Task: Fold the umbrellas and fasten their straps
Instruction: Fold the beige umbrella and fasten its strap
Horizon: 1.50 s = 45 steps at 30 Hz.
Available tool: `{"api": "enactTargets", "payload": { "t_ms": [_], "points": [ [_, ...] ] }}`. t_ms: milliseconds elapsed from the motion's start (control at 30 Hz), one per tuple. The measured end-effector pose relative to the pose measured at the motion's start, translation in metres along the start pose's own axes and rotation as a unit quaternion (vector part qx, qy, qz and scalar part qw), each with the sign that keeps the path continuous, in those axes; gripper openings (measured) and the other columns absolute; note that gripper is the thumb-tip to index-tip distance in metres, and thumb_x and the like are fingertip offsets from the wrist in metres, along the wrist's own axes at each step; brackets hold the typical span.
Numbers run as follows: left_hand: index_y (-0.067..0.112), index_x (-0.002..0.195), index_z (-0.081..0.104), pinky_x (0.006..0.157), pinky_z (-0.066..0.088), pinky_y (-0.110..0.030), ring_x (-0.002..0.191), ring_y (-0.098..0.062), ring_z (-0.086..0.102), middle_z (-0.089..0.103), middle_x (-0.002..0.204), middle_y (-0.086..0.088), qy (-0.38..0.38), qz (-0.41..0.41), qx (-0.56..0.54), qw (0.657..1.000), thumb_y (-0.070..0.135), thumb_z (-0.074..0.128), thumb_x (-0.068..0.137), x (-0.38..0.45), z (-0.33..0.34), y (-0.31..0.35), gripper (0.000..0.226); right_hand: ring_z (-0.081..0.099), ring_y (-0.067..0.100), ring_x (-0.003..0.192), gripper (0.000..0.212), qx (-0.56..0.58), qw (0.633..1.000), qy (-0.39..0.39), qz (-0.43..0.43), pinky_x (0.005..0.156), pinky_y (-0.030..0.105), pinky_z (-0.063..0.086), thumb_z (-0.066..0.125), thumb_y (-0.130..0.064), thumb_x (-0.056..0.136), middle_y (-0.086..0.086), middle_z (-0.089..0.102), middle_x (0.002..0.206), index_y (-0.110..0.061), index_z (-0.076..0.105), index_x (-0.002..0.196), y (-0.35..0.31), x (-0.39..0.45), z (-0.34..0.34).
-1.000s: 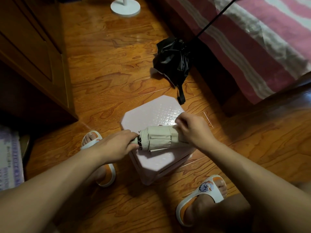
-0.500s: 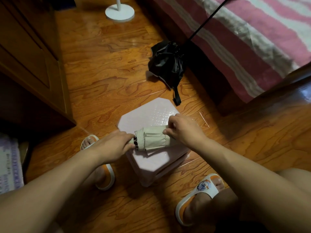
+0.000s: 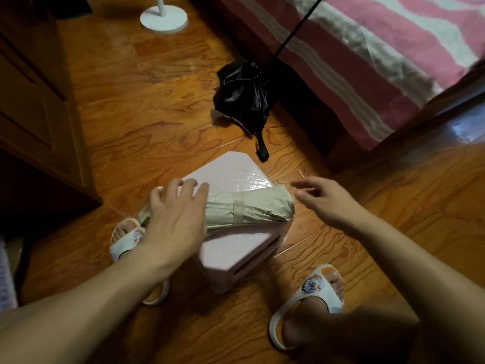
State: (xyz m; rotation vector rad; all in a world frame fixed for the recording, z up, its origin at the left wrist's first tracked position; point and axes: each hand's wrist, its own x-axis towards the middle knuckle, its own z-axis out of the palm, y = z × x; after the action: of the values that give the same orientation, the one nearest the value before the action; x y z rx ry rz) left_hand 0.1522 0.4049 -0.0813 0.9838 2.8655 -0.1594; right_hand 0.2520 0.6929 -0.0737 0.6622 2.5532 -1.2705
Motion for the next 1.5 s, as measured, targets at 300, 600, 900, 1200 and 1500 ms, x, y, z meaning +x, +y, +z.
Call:
{"api": "enactTargets", "payload": {
  "t_ms": [300,600,900,1200,1500],
  "points": [
    [0.025,0.154,0.027,0.087,0.05,-0.045,0.126,-0.032,0.049,0.045,0.146,-0.006,-0.006,0.018,0.095,0.995,0.054,0.046,0.095,0.015,-0.02,0.026,0.069,0.059,0.015,0.108,0.032,-0.029,0.999,0.014,-0.032,0.095,0.042,0.054,0.061,-0.03,0.101,-0.006,0.059,0.124,-0.022,0.065,0.131,0.007,0.014,0.024],
    [0.027,0.161,-0.01,0.126,0.012,-0.044,0.156,-0.02,0.008,0.005,0.171,0.001,-0.087,0.141,-0.096,0.982,0.061,0.052,0.095,0.059,0.029,0.01,0.097,0.058,0.008,0.091,0.005,0.095,0.974,0.207,0.006,0.087,0.039,0.056,0.059,-0.022,0.101,-0.007,0.062,0.096,-0.02,0.064,0.101,0.008,0.012,0.025],
    [0.023,0.162,0.003,0.123,0.018,-0.041,0.152,-0.022,0.02,0.02,0.167,-0.002,-0.071,0.131,-0.114,0.982,0.055,0.056,0.096,0.065,0.037,0.006,0.091,0.058,0.008,0.087,0.003,0.04,0.986,0.158,-0.043,0.082,0.041,0.056,0.072,-0.022,0.092,-0.011,0.063,0.09,-0.023,0.069,0.092,0.008,0.004,0.038],
    [0.023,0.163,0.003,0.125,0.012,-0.04,0.153,-0.019,0.016,0.016,0.168,0.001,-0.079,0.124,-0.124,0.981,0.05,0.051,0.1,0.061,0.037,0.007,0.083,0.058,0.013,0.088,0.01,0.003,0.989,0.149,-0.011,0.082,0.046,0.055,0.076,-0.027,0.088,-0.009,0.061,0.09,-0.025,0.067,0.085,0.005,0.003,0.048],
    [0.023,0.163,0.004,0.124,0.011,-0.04,0.153,-0.019,0.016,0.017,0.167,0.001,-0.077,0.124,-0.133,0.98,0.049,0.052,0.1,0.06,0.038,0.008,0.083,0.057,0.012,0.086,0.009,0.019,0.986,0.167,0.013,0.081,0.045,0.056,0.076,-0.028,0.088,-0.008,0.061,0.089,-0.025,0.068,0.088,-0.002,0.002,0.051]
  ]
}}
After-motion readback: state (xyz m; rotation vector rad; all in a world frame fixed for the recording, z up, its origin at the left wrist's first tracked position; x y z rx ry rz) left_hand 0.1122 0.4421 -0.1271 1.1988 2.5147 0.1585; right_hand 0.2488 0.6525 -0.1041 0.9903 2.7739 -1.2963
